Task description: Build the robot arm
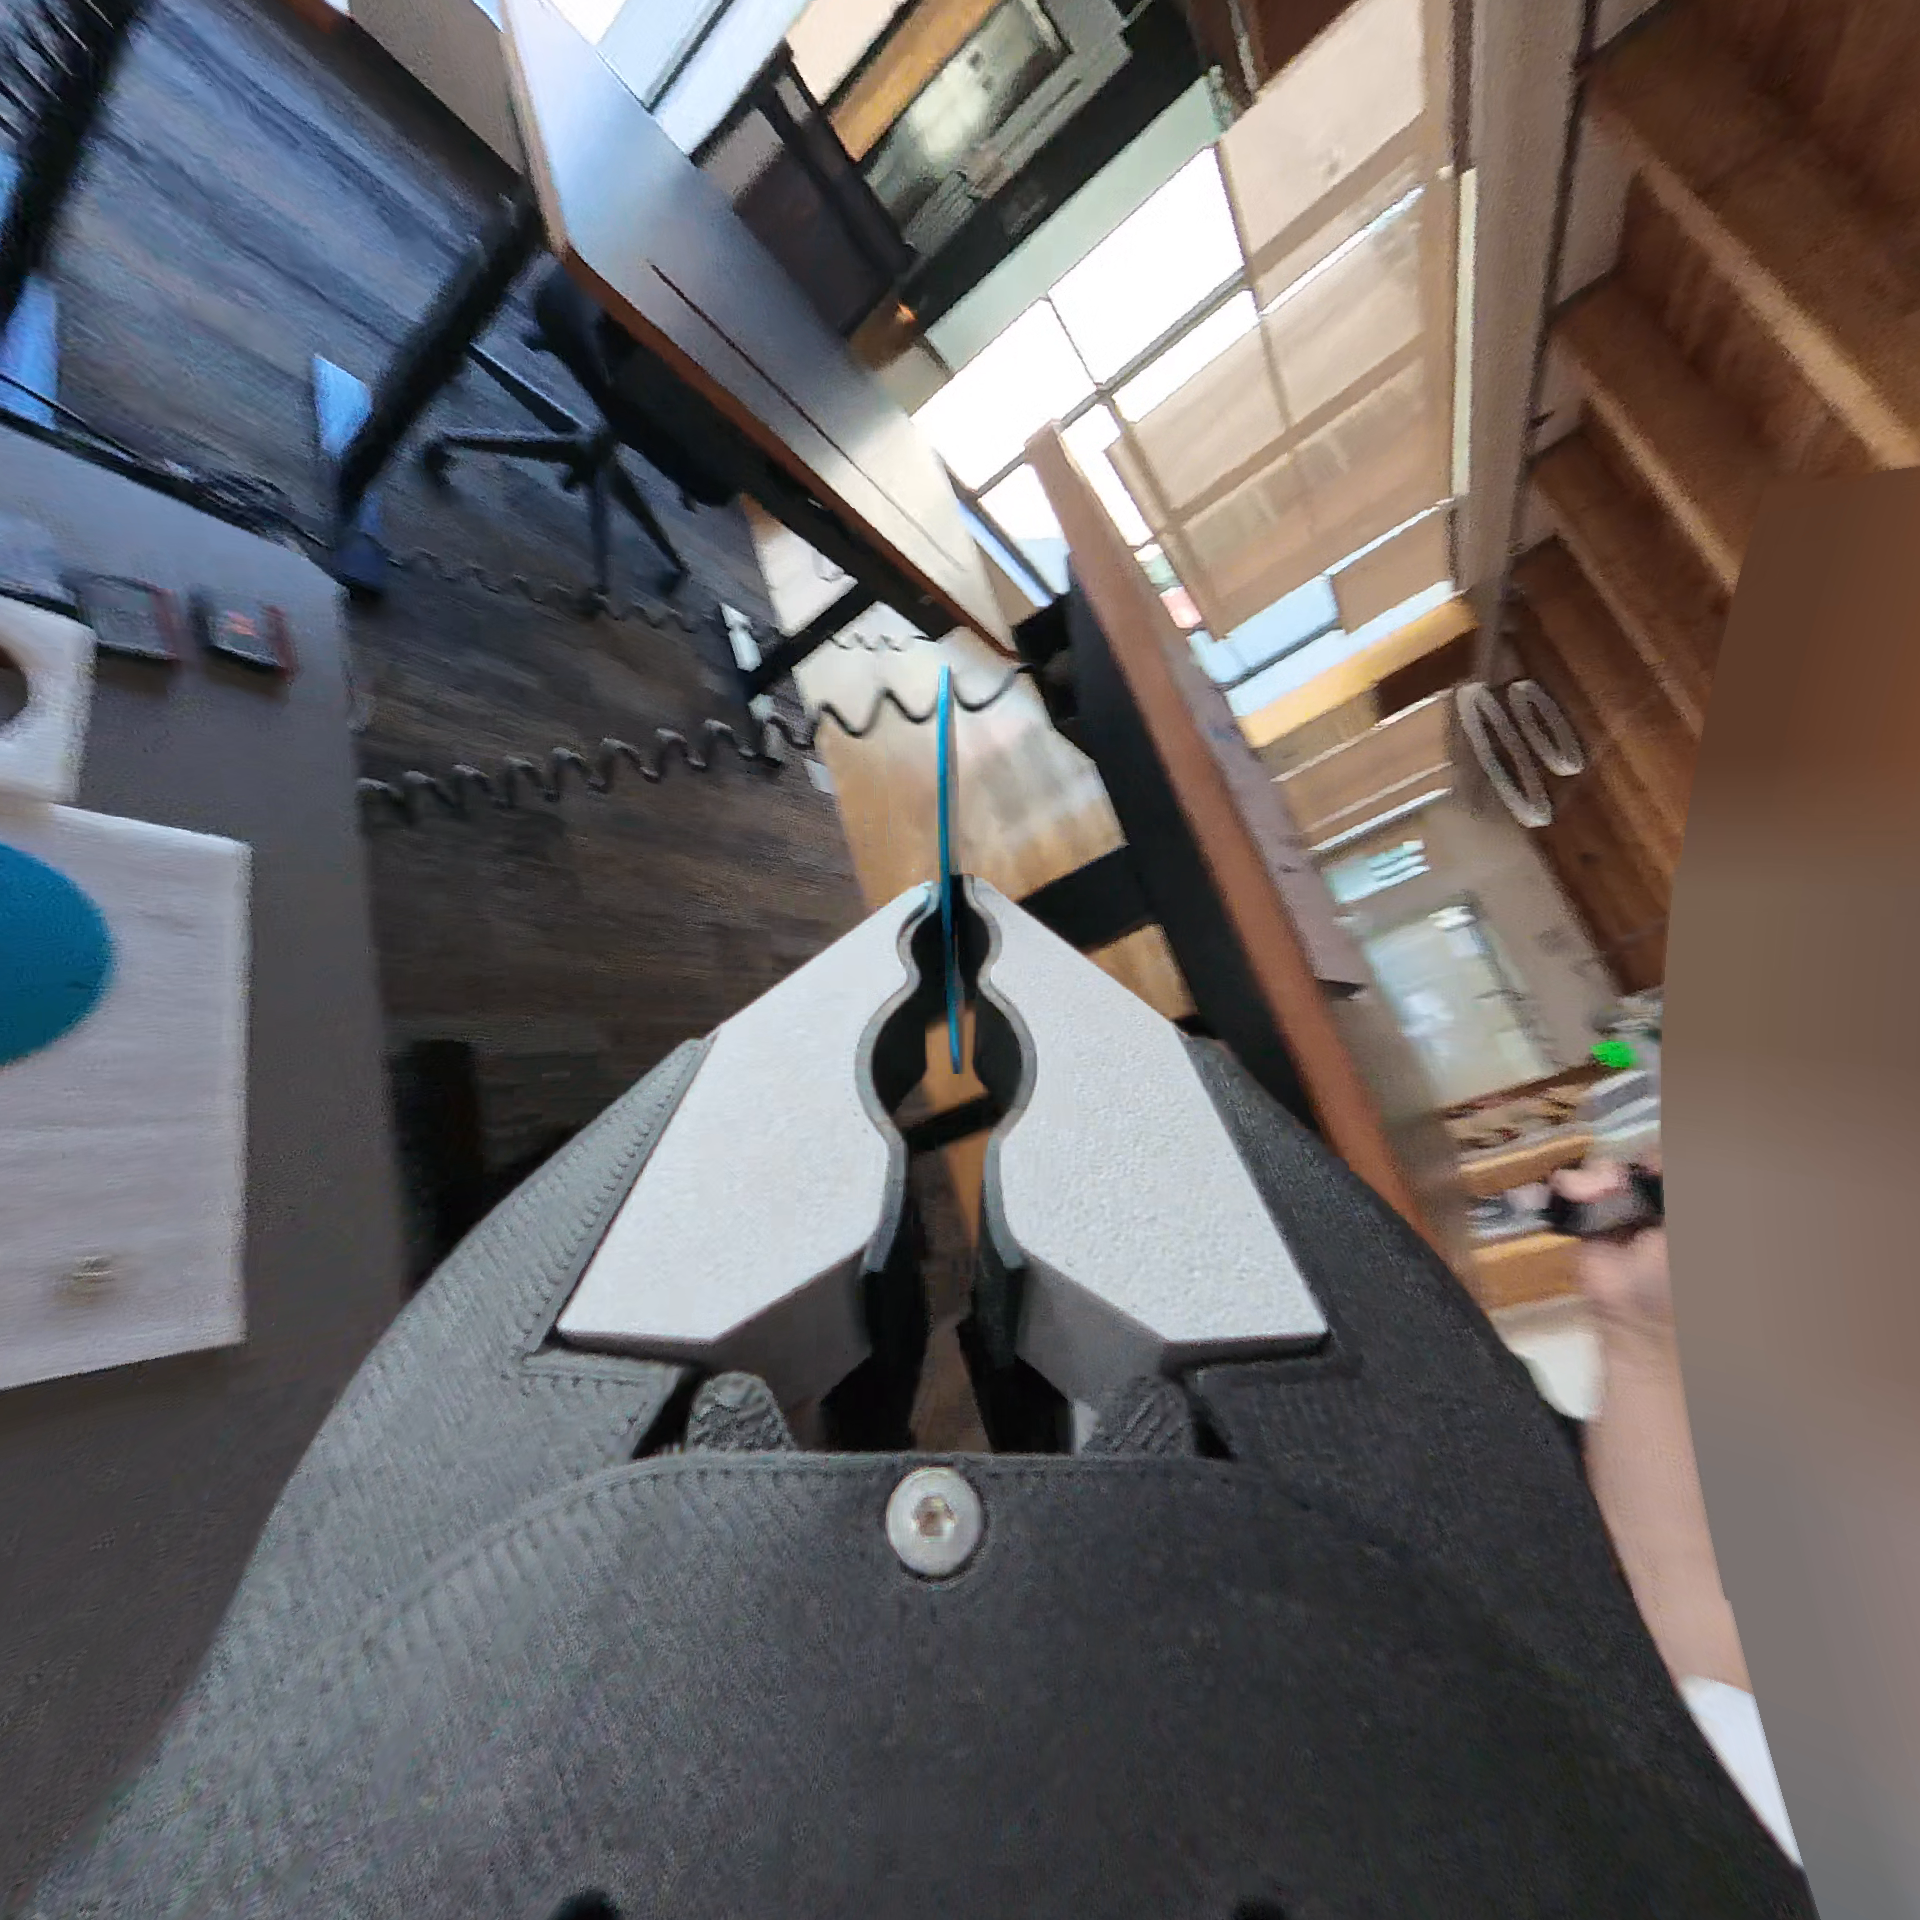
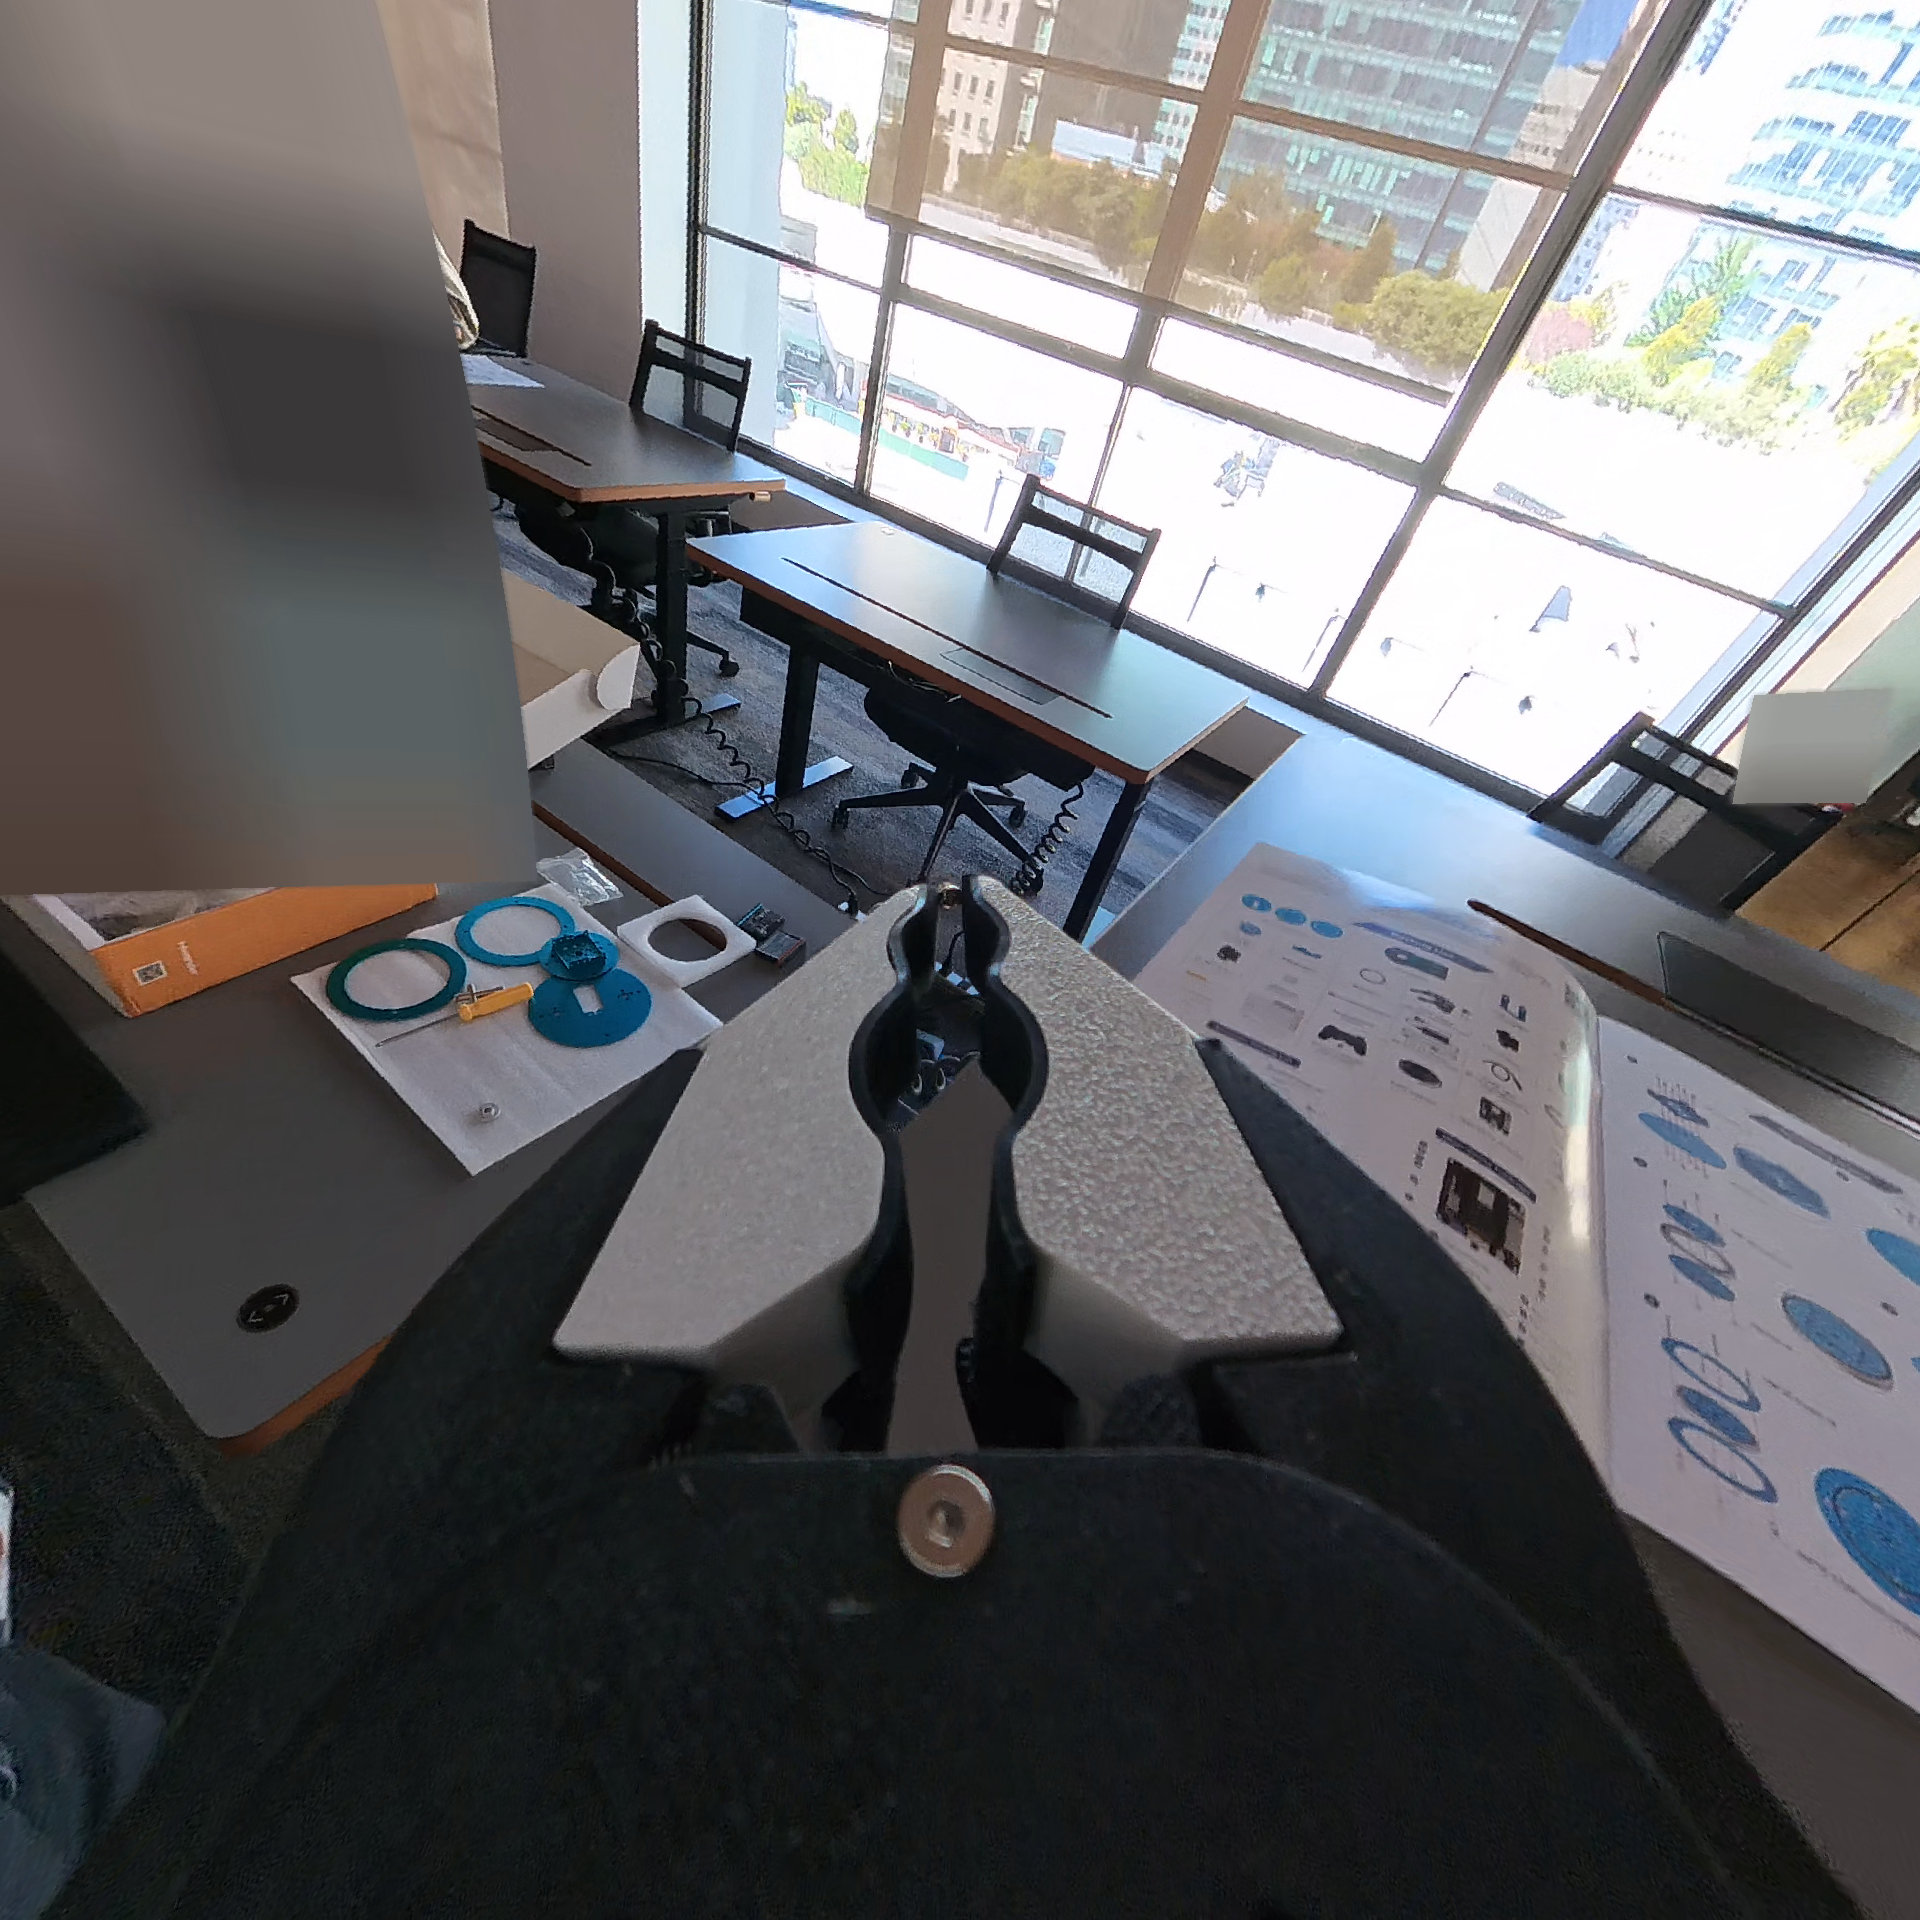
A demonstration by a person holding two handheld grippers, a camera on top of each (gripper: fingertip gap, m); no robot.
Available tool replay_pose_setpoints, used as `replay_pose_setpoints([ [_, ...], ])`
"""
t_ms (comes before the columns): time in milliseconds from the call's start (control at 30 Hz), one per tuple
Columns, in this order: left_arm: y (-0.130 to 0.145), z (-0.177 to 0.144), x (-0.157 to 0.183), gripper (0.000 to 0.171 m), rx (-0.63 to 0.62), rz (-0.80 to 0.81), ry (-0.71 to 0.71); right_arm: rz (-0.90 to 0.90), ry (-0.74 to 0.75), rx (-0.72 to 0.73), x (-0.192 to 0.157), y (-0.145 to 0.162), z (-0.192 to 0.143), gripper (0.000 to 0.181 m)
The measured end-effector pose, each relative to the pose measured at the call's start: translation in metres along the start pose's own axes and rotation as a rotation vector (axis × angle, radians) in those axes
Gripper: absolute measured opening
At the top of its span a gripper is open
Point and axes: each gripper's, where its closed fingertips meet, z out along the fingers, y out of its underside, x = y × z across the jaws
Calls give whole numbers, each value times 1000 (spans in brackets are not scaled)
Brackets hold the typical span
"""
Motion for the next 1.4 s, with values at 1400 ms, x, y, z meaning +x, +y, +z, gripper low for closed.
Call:
replay_pose_setpoints([
  [1400,231,93,101,0,-623,-785,-89,11,-133,32,54,74,-48,3],
])
